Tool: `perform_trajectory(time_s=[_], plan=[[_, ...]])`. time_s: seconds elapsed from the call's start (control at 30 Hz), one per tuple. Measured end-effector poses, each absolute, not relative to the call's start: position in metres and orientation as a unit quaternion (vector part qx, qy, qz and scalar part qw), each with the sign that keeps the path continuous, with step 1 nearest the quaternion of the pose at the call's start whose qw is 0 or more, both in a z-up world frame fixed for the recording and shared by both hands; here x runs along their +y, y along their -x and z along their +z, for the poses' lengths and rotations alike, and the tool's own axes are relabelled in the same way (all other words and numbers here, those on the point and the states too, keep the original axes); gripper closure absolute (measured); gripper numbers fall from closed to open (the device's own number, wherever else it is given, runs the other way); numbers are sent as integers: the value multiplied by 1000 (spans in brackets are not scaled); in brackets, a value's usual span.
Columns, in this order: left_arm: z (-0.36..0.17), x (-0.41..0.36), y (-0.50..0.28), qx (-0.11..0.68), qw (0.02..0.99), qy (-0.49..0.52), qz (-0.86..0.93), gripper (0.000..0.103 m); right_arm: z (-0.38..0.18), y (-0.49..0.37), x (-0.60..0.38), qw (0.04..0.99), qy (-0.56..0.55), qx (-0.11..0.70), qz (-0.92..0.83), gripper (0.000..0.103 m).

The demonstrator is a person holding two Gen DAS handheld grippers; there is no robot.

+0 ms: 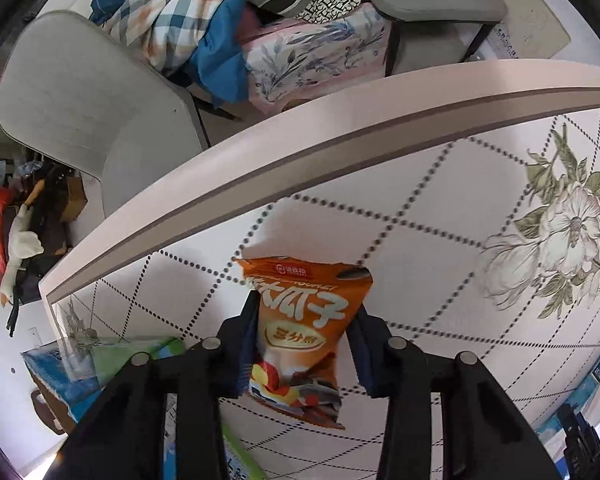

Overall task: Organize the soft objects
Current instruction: 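Grasp orange snack bag with left tool while right tool grasps blue milk tube, then carry orange bag and blue tube into the box and open both tools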

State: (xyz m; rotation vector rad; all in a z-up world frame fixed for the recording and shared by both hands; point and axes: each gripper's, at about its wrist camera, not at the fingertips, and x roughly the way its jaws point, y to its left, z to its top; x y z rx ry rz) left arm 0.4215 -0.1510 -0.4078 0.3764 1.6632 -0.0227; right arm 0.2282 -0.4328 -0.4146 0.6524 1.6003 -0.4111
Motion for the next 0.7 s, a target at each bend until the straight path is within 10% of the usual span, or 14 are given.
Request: perform_trajectory(time_s=[0.7], plan=[[-286, -115, -331, 689, 713, 3, -133, 71, -329, -206, -362, 682, -302, 663, -61, 87]])
